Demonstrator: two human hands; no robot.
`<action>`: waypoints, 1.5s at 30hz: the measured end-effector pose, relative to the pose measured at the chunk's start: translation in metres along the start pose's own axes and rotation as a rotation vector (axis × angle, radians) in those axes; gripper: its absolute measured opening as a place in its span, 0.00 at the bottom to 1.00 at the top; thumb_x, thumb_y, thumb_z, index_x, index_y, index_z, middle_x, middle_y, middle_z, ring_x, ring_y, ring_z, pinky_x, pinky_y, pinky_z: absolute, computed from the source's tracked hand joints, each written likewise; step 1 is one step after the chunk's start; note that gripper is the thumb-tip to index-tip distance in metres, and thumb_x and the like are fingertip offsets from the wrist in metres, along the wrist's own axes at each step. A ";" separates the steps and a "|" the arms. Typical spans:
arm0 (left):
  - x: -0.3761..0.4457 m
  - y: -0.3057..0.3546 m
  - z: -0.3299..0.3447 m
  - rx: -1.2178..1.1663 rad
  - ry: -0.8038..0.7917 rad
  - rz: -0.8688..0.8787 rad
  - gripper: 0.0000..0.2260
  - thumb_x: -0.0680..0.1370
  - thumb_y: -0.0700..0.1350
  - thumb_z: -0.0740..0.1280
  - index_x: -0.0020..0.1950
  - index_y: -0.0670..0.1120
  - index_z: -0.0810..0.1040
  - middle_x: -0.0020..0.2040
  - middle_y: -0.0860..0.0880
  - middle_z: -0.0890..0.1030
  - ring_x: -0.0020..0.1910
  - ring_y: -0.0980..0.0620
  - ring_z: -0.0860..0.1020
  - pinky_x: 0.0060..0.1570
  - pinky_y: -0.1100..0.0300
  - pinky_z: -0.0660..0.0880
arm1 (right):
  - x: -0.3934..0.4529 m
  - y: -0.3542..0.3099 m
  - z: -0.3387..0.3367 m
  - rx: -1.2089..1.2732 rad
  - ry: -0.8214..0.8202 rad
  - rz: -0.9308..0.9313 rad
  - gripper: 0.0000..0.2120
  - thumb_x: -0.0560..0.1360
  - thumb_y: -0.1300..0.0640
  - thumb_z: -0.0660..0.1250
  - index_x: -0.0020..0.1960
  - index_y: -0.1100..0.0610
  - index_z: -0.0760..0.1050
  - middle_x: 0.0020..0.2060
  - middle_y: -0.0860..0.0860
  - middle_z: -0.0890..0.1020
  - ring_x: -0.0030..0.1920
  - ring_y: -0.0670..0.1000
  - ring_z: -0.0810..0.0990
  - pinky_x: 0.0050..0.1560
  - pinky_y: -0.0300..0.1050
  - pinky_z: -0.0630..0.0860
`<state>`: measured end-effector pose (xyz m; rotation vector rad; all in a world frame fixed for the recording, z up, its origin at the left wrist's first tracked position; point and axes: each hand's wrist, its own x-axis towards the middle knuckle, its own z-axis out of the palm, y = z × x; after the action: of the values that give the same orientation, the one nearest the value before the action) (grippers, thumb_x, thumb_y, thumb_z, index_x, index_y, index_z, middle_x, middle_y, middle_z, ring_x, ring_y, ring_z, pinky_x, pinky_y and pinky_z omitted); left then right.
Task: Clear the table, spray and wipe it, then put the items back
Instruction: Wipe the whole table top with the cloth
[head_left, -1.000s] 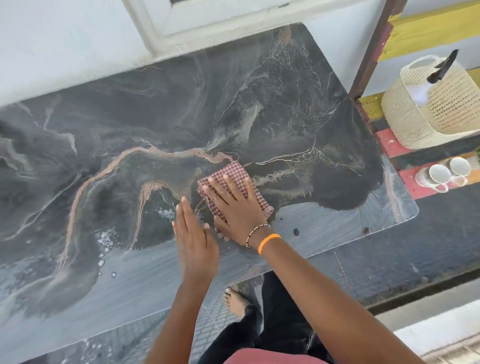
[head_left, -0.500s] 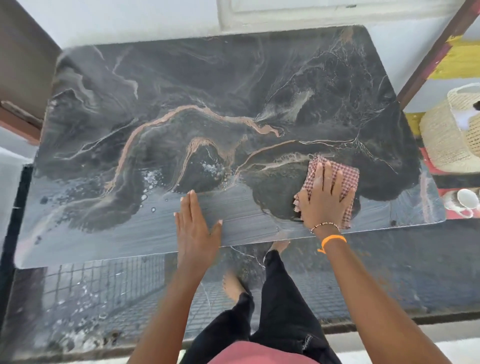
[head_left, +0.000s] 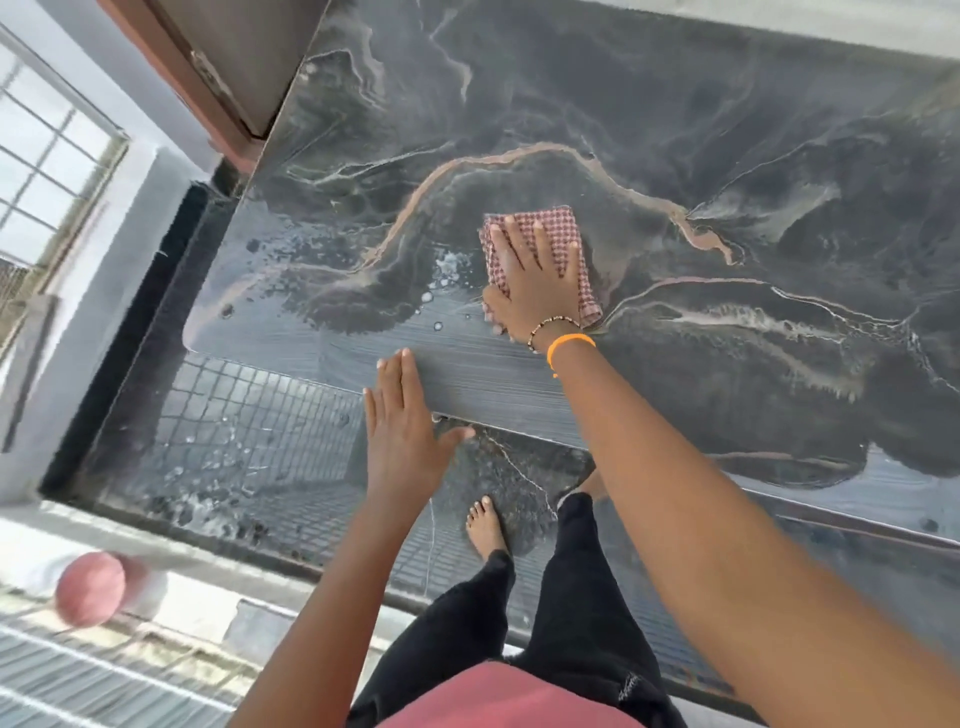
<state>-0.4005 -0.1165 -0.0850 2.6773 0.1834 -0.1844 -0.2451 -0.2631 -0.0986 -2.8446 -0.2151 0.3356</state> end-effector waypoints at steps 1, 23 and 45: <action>0.001 -0.002 -0.001 0.012 0.008 0.007 0.47 0.69 0.52 0.73 0.75 0.41 0.45 0.76 0.42 0.52 0.76 0.44 0.47 0.73 0.47 0.43 | -0.008 0.005 0.001 -0.037 -0.018 -0.085 0.32 0.75 0.45 0.54 0.76 0.46 0.45 0.77 0.43 0.49 0.77 0.53 0.45 0.73 0.63 0.40; 0.031 -0.038 -0.029 0.199 -0.002 -0.018 0.54 0.63 0.59 0.74 0.75 0.42 0.44 0.77 0.45 0.54 0.76 0.44 0.46 0.70 0.44 0.36 | -0.021 -0.088 0.037 0.037 0.085 0.252 0.33 0.75 0.48 0.53 0.76 0.54 0.44 0.77 0.50 0.48 0.77 0.58 0.45 0.71 0.67 0.39; 0.071 -0.130 -0.082 0.048 -0.071 -0.204 0.59 0.59 0.65 0.72 0.73 0.47 0.34 0.75 0.46 0.36 0.73 0.46 0.32 0.70 0.46 0.32 | 0.000 -0.092 0.020 -0.109 -0.219 -0.315 0.34 0.73 0.45 0.49 0.73 0.43 0.34 0.73 0.40 0.37 0.75 0.49 0.36 0.71 0.58 0.33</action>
<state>-0.3430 0.0424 -0.0782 2.6917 0.4355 -0.3512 -0.2606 -0.1703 -0.0913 -2.8126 -0.7357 0.5808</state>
